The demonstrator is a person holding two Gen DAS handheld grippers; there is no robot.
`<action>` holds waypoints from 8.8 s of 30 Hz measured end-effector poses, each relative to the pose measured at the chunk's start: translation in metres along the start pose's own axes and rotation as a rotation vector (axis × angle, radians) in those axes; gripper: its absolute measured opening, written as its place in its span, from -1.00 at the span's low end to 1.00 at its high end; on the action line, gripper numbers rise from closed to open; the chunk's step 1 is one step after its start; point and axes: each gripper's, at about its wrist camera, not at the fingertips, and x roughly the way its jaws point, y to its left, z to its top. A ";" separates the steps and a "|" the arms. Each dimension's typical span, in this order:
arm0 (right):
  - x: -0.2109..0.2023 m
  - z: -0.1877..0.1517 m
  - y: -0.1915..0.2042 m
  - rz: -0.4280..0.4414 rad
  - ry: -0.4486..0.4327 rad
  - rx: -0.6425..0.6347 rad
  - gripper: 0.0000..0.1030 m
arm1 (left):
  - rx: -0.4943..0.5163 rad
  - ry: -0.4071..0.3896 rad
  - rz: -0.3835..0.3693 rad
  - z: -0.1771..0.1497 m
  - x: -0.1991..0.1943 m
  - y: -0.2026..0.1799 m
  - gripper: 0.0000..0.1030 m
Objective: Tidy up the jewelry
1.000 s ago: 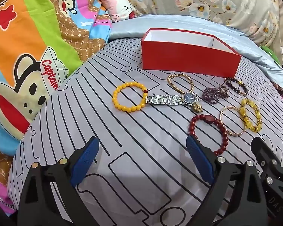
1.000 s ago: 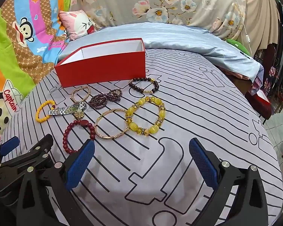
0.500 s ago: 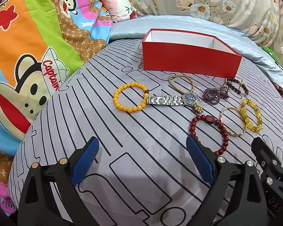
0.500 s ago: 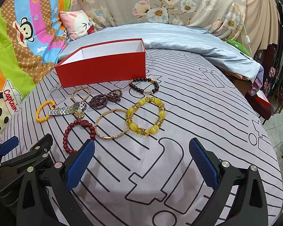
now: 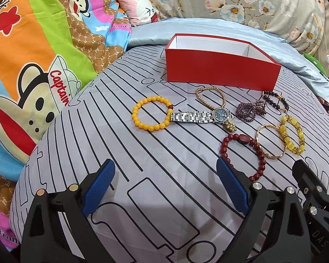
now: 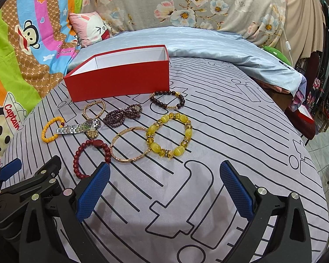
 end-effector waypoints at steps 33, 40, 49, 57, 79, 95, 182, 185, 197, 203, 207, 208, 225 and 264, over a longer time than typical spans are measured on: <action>0.000 0.000 0.003 -0.006 0.004 -0.008 0.87 | -0.012 -0.005 -0.004 0.001 -0.002 0.003 0.72; 0.000 0.000 0.003 -0.007 0.003 -0.008 0.87 | -0.012 -0.006 -0.004 0.000 -0.002 0.003 0.72; 0.000 0.000 0.003 -0.007 0.003 -0.009 0.87 | -0.012 -0.006 -0.003 0.000 -0.002 0.003 0.72; 0.000 0.000 0.003 -0.007 0.004 -0.008 0.87 | -0.015 -0.006 -0.009 0.000 -0.003 0.003 0.72; 0.008 0.002 -0.008 0.006 0.056 -0.005 0.87 | -0.067 0.007 0.010 0.057 0.048 0.068 0.45; 0.040 0.046 -0.044 -0.046 0.065 0.054 0.50 | -0.060 0.065 -0.112 0.060 0.076 0.057 -0.85; 0.072 0.183 -0.019 0.169 -0.080 -0.038 0.02 | 0.002 -0.166 -0.205 0.195 0.062 0.011 0.23; 0.060 0.153 -0.025 0.176 -0.053 -0.022 0.02 | -0.016 -0.146 -0.221 0.168 0.048 0.021 0.30; 0.048 0.060 -0.029 0.183 0.077 0.022 0.03 | -0.057 -0.021 -0.224 0.078 0.044 0.030 0.30; 0.044 0.042 -0.021 0.197 0.085 0.000 0.03 | -0.036 -0.030 -0.194 0.058 0.040 0.021 0.30; 0.046 0.036 -0.010 0.200 0.096 -0.026 0.02 | 0.001 -0.043 -0.176 0.051 0.039 0.012 0.30; 0.047 0.035 -0.008 0.194 0.094 -0.034 0.02 | -0.001 -0.045 -0.187 0.051 0.038 0.011 0.30; 0.056 0.029 0.018 0.205 0.136 -0.078 0.03 | -0.038 -0.026 -0.231 0.048 0.040 0.014 0.31; 0.047 0.017 0.014 0.154 0.143 -0.089 0.14 | -0.058 0.055 -0.264 0.046 0.057 0.018 0.37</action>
